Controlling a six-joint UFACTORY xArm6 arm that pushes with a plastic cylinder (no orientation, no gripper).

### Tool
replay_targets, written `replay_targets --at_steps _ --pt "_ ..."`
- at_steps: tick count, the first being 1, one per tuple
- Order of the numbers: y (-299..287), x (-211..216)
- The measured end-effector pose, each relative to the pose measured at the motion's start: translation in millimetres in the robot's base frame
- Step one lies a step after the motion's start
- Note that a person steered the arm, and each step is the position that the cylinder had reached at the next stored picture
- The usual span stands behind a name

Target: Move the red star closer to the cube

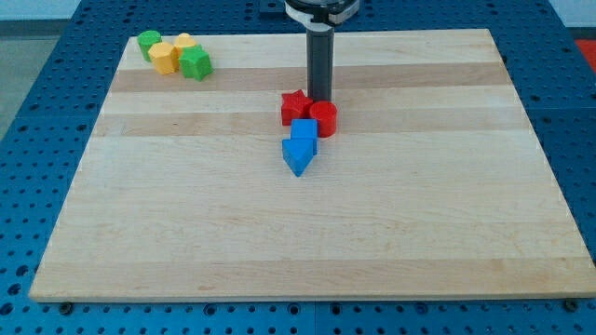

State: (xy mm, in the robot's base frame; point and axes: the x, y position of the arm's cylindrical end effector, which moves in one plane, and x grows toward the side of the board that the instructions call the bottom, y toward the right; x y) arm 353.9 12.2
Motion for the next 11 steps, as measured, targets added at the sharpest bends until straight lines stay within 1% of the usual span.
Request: replay_targets --at_steps 2,3,4,6,8,10,11 --pt "-9 -40" --pt "-40 -42" --pt "-63 -38" --pt "-58 -33" --pt "-52 -17" --pt "-51 8" --pt "-50 13"
